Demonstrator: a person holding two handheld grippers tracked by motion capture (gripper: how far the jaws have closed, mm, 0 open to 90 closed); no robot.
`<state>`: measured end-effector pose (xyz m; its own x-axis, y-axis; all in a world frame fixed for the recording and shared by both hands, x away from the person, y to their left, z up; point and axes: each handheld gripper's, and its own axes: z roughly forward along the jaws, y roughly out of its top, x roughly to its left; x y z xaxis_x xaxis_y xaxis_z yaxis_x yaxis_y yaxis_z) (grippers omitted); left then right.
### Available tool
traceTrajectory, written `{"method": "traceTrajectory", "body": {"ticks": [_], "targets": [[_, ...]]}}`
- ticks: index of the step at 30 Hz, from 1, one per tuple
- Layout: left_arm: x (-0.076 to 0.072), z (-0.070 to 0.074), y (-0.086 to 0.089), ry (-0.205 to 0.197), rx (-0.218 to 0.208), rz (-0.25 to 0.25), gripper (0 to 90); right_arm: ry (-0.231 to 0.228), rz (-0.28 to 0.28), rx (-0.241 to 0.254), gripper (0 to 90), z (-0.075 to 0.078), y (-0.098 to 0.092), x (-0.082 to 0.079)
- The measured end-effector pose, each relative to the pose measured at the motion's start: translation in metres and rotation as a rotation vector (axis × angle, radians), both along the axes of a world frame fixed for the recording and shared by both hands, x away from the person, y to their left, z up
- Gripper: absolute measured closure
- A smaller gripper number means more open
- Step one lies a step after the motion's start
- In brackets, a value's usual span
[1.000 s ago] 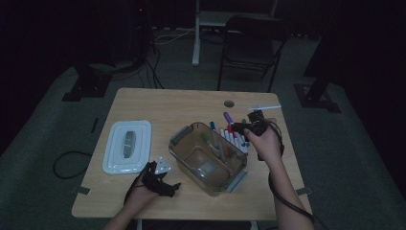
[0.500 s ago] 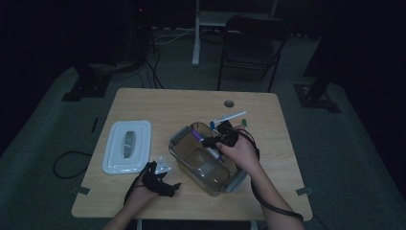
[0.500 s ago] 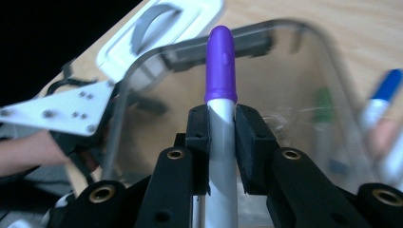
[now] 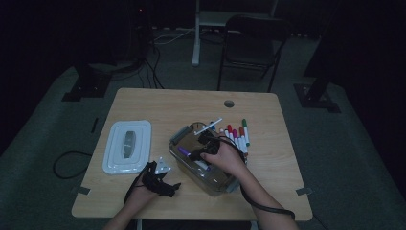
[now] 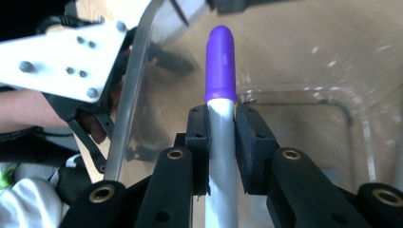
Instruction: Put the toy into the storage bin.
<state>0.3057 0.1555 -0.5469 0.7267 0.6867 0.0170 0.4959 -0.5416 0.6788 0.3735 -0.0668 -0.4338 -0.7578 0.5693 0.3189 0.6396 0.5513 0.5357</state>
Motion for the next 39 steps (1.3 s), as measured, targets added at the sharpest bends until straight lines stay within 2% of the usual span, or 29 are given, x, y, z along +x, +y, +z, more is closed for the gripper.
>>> {"method": "traceTrajectory", "body": {"ticks": [5, 12, 17, 20, 23, 25, 27, 31, 34, 37, 39], "targets": [[0.000, 0.000, 0.000, 0.001, 0.000, 0.000, 0.5, 0.055, 0.017, -0.043, 76.7, -0.013, 0.010, 0.002], [0.000, 0.000, 0.000, 0.000, 0.000, 0.001, 0.5, 0.104, 0.033, -0.112, 76.8, -0.030, 0.023, 0.002], [0.000, 0.000, 0.000, -0.001, -0.001, 0.001, 0.5, 0.113, 0.047, -0.173, 76.6, -0.037, 0.027, 0.002], [0.000, 0.000, 0.000, -0.001, 0.000, 0.001, 0.5, 0.134, 0.046, -0.165, 72.9, -0.038, 0.027, 0.003], [0.000, 0.000, 0.000, 0.000, 0.000, 0.001, 0.5, 0.110, 0.047, -0.149, 70.6, -0.036, 0.026, 0.003], [0.000, 0.000, 0.000, 0.001, 0.000, 0.000, 0.5, 0.076, 0.033, -0.112, 68.0, -0.030, 0.022, 0.003], [0.000, 0.000, 0.000, 0.001, 0.001, 0.000, 0.5, 0.043, 0.021, -0.063, 65.6, -0.019, 0.014, 0.003], [0.000, 0.000, 0.000, 0.001, 0.001, 0.000, 0.5, -0.061, -0.022, 0.019, 60.9, 0.010, -0.011, 0.003], [0.000, 0.000, 0.000, 0.001, 0.000, 0.000, 0.5, -0.116, -0.099, 0.073, 60.1, 0.029, -0.040, 0.007], [0.000, 0.000, 0.000, 0.001, 0.001, 0.000, 0.5, -0.160, -0.187, 0.096, 59.1, 0.040, -0.072, 0.014], [0.000, 0.000, 0.000, 0.000, 0.000, 0.001, 0.5, -0.179, -0.244, 0.093, 57.1, 0.042, -0.093, 0.020]]}}
